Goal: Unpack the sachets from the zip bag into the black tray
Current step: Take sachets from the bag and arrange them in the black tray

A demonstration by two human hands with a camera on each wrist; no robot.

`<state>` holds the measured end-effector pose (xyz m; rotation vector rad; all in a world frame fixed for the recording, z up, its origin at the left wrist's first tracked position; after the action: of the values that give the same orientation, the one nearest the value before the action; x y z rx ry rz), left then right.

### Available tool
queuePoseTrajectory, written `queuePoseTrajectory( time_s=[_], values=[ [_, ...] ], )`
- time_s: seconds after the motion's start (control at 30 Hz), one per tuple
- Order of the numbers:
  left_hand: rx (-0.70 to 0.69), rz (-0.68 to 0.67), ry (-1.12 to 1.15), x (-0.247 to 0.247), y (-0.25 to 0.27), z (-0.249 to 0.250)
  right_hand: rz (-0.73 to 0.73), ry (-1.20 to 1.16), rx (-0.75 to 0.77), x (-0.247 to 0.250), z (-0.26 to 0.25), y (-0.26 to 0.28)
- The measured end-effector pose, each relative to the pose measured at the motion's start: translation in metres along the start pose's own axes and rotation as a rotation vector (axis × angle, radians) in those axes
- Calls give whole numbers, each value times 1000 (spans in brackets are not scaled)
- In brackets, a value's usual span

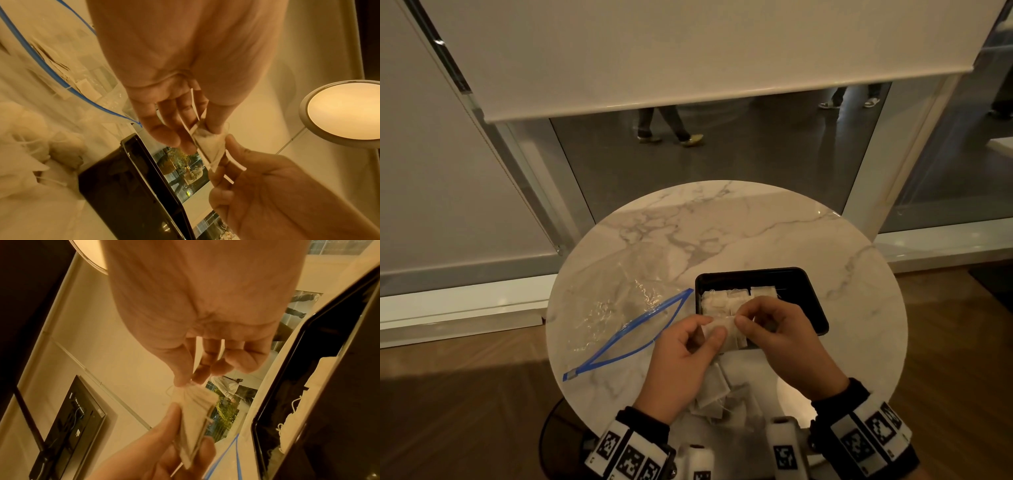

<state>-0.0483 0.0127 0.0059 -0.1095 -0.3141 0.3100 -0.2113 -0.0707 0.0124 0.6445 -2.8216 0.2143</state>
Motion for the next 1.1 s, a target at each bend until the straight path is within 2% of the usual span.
queuePoseTrajectory(
  time_s=[0.13, 0.3, 0.33, 0.4, 0.47, 0.53, 0.6, 0.73, 0.83, 1.1],
  values=[
    [19, 18, 63, -3, -1, 2, -36, 9, -23, 1, 4, 1],
    [16, 30, 11, -7, -2, -2, -109, 48, -68, 6, 2, 3],
    [23, 41, -59, -7, -2, -3, -87, 63, -98, 10, 5, 0],
    [-14, 34, -350, -7, -4, -10, 1, 136, -161, 22, 14, -7],
    [-70, -35, -637, -7, -3, -18, 114, 256, -221, 38, 25, -18],
    [-54, -89, -729, -10, -2, -24, 200, 376, -291, 54, 30, -30],
    [-30, -90, -725, -13, -1, -28, 225, 466, -350, 64, 33, -43],
    [-37, -34, -719, -14, -6, -30, 119, 628, -455, 71, 37, -71],
    [-30, -40, -731, -15, -8, -31, 50, 719, -537, 70, 37, -88],
    [-23, -42, -732, -17, -6, -34, -132, 926, -632, 53, 43, -107]
  ],
)
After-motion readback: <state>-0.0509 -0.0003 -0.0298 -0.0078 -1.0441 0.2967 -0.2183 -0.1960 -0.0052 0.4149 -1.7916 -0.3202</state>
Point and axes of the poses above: each hand's wrist, its own y-axis away from the middle knuckle, its own x-axis out of the back of the hand, z = x × y, the point moved 1 cm from there along -y, towards the middle knuckle, and after that the axes turned 4 degrees about -x, right-handed, at the moved point
